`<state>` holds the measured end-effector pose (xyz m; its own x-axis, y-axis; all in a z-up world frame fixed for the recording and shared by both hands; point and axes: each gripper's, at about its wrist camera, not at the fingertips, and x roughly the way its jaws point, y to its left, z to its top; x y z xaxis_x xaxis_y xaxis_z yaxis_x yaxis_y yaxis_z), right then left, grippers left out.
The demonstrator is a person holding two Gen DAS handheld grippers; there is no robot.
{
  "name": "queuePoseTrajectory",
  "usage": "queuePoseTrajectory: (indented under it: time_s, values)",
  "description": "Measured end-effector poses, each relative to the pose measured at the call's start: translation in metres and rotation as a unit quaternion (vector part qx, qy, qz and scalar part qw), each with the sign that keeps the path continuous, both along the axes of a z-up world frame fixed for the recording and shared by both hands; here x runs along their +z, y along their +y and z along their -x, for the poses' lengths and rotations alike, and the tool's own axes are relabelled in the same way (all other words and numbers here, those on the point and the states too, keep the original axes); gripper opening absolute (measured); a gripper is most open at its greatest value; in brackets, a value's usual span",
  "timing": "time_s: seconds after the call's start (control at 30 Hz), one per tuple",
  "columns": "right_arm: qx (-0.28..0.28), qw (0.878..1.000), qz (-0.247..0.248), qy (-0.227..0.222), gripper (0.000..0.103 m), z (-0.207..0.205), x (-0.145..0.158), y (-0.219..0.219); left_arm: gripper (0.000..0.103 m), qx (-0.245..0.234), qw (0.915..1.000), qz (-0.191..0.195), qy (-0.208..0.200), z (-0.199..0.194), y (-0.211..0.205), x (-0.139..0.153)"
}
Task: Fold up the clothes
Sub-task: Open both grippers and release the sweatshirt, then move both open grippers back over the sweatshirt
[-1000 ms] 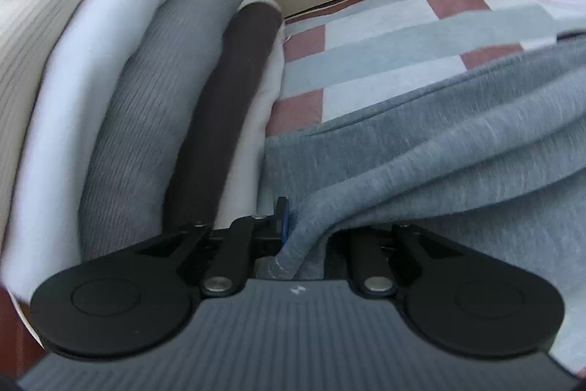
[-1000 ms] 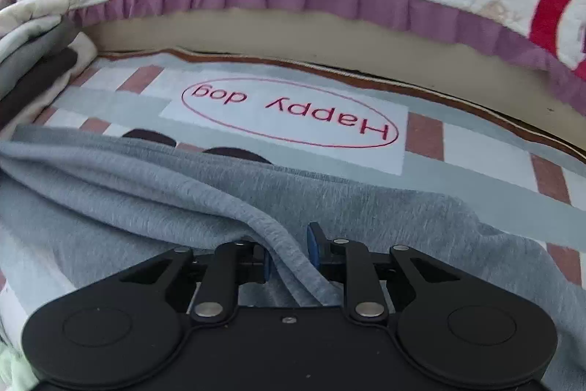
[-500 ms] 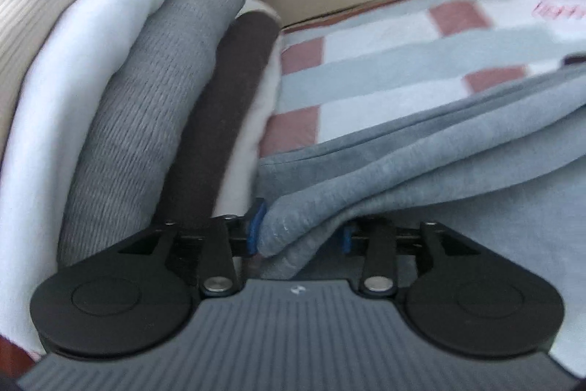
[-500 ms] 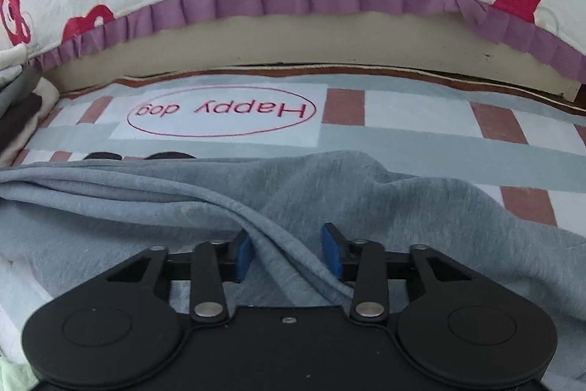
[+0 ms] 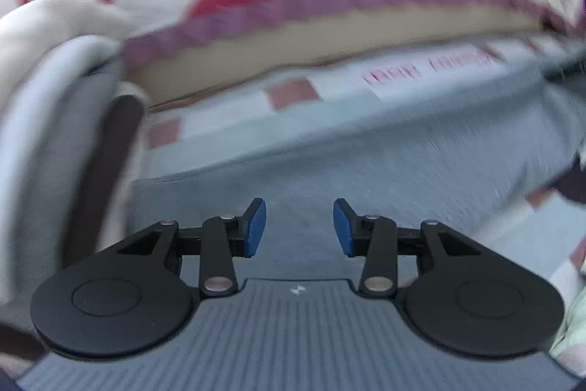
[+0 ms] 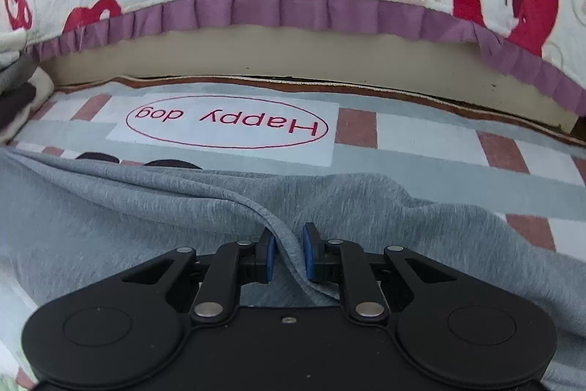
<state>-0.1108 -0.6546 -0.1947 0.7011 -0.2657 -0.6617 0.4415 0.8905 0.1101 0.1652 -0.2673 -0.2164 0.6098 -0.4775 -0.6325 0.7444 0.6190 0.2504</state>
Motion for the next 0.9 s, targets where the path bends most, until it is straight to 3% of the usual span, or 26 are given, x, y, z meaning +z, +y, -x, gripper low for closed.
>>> queuePoseTrajectory:
  time_s: [0.1,0.2,0.27,0.33,0.4,0.47,0.53,0.6,0.63,0.73,0.83,0.9]
  values:
    - [0.008,1.000,0.003,-0.022,0.014,0.006,0.006,0.003,0.041,-0.035,0.9993,-0.011,0.008,0.008,-0.016,-0.005]
    - [0.021,0.999,0.032,-0.032,0.010,0.009,0.018,0.010,0.045,-0.037,0.9987,0.019,0.030,-0.005,-0.027,0.000]
    - [0.043,0.995,0.086,0.011,0.008,-0.004,0.023,0.014,0.046,-0.042,0.9980,-0.022,0.042,-0.019,-0.039,-0.011]
    - [0.063,0.992,0.092,0.066,0.008,-0.027,0.016,0.009,0.048,-0.039,0.9966,-0.057,0.044,-0.029,-0.046,-0.021]
    - [0.070,0.988,0.095,0.099,0.009,-0.045,0.001,0.005,0.052,-0.022,0.9968,-0.061,0.048,-0.036,-0.043,-0.025]
    - [0.061,0.988,0.087,0.114,0.014,-0.052,-0.017,0.000,0.052,0.029,0.9964,-0.048,0.064,-0.046,-0.033,-0.021]
    - [0.040,0.990,0.068,0.116,0.019,-0.050,-0.031,-0.003,0.052,0.078,0.9940,-0.062,0.045,-0.048,-0.021,-0.017]
    - [-0.010,0.996,0.050,0.068,0.031,-0.024,-0.022,0.004,0.050,0.104,0.9922,-0.053,0.041,-0.040,-0.002,-0.007]
    - [-0.035,0.998,0.041,0.043,0.043,-0.010,-0.017,0.007,0.051,0.112,0.9918,-0.040,0.046,-0.034,0.009,-0.001]
    - [-0.109,0.994,0.013,-0.030,0.048,0.029,-0.002,0.017,0.056,0.137,0.9880,0.016,0.069,-0.009,0.046,0.014]
    - [-0.181,0.978,-0.016,-0.099,0.055,0.069,0.011,0.027,0.056,0.177,0.9750,0.060,0.119,0.003,0.077,0.015]
    - [-0.217,0.968,-0.045,-0.116,0.055,0.098,0.011,0.037,0.056,0.203,0.9612,0.090,0.164,0.003,0.093,0.011]
